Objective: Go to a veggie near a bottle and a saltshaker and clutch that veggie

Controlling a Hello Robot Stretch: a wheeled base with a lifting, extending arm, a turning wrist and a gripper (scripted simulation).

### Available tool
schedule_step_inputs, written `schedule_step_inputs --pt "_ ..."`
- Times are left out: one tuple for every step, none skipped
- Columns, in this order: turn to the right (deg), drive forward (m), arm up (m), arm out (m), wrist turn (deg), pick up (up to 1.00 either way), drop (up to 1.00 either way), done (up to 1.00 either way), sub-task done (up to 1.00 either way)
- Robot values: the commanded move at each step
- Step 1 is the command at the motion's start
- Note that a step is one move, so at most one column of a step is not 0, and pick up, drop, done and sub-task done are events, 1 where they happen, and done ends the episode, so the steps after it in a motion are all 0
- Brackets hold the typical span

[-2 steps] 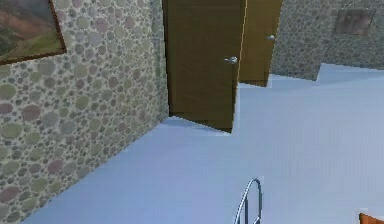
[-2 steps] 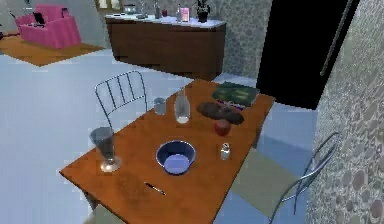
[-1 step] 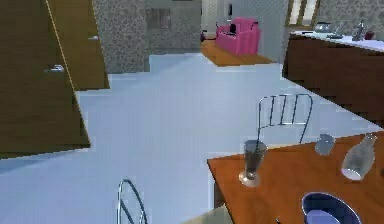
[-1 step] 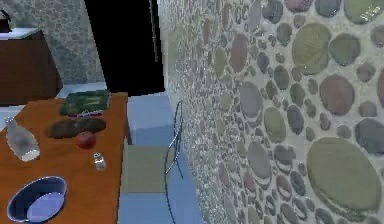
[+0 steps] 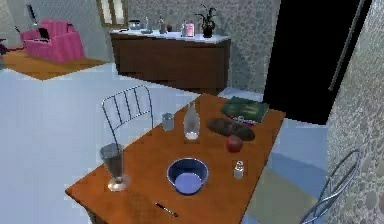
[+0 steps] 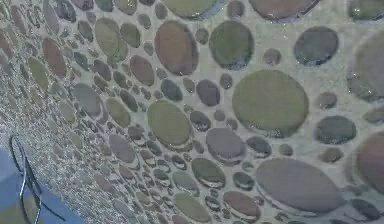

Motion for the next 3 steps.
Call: schedule_step_inputs --pt "33.0 0.00 0.00 0.00 0.0 0.00 0.00 0.00 0.00" --pt "0.0 0.20 0.00 0.00 0.0 0.00 0.00 0.00 0.00" --pt "-45.0 0.00 0.00 0.00 0.0 0.00 0.00 0.00 0.00"
